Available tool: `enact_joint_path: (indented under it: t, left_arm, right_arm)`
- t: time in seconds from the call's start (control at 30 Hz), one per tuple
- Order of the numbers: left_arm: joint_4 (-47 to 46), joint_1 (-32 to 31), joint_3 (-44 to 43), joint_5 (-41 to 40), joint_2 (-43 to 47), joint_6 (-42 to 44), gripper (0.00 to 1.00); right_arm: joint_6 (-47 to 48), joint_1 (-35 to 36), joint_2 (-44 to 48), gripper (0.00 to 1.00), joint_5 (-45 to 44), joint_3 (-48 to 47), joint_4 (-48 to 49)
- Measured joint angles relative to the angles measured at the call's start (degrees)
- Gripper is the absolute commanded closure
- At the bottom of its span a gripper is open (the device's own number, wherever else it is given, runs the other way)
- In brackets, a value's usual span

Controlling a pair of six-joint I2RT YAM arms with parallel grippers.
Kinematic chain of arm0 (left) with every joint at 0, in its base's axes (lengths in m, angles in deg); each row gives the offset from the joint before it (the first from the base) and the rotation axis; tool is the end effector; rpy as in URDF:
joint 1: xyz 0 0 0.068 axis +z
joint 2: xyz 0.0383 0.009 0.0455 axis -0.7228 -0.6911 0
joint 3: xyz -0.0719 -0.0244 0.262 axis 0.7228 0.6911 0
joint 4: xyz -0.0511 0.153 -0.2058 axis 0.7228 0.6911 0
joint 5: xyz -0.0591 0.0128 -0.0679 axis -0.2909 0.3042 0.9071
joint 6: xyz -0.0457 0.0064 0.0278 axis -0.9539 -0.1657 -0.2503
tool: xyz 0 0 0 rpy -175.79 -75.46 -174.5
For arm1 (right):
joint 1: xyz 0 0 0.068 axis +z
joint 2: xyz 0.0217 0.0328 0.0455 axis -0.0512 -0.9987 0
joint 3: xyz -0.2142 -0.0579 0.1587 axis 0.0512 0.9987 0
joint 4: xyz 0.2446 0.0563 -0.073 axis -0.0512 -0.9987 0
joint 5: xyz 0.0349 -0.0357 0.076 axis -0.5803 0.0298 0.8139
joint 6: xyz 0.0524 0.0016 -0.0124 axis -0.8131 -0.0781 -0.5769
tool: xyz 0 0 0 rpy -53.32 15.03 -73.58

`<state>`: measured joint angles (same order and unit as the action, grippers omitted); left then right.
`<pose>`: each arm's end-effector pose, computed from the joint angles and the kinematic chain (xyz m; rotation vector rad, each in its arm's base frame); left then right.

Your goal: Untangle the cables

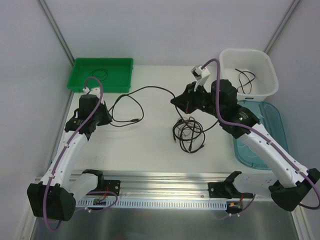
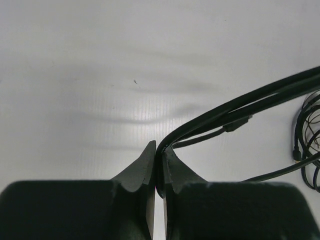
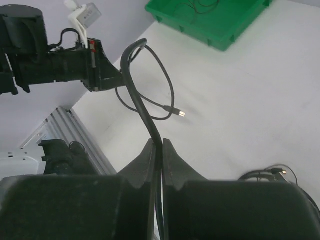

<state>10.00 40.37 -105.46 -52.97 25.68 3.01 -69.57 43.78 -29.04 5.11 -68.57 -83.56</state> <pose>0.2182 -0.0230 0.3001 -0.1924 2.1644 -0.2332 0.1865 0.1710 0.4360 -0.7244 1.6190 0.7397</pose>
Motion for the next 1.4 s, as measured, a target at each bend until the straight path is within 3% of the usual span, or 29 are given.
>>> enact_joint_path:
  t: [0.13,0.27,0.37,0.4,0.5,0.63,1.03,1.2,1.4]
  left_arm:
    - [-0.2,0.0,-0.3,3.2,-0.5,0.3,0.95]
    - [-0.2,0.0,-0.3,5.7,-0.7,0.5,0.91]
    - [-0.3,0.0,-0.3,7.6,-0.8,0.9,0.68]
    - [-0.3,0.0,-0.3,8.3,-0.8,1.0,0.49]
    - [-0.5,0.0,-0.3,10.0,-0.8,1.2,0.19]
    - [-1.3,0.0,-0.3,13.3,-0.7,1.1,0.07]
    - [-10.2,-0.8,1.7,33.5,-1.3,-3.8,0.07]
    - [-13.1,-6.8,2.4,33.5,-2.0,-7.6,0.08]
    - [-17.9,-16.4,4.4,28.8,-2.5,-14.2,0.16]
  right_arm:
    - [-1.0,2.0,-2.7,0.97,1.0,0.5,3.9]
    - [-5.3,3.0,-6.8,0.99,3.7,8.4,13.0]
    - [-8.0,4.3,-12.2,0.99,3.7,10.4,15.5]
    - [-8.6,4.7,-13.9,0.99,3.3,10.4,16.1]
    - [-11.7,6.0,-19.1,0.99,1.2,10.3,17.8]
    - [-16.3,6.4,-23.6,0.99,-1.3,10.3,20.3]
    - [-27.2,7.4,-28.3,0.99,-13.0,5.1,23.1]
    - [-31.2,8.7,-28.6,0.99,-15.9,5.1,25.1]
    - [-33.3,10.6,-28.6,0.99,-17.4,5.5,27.4]
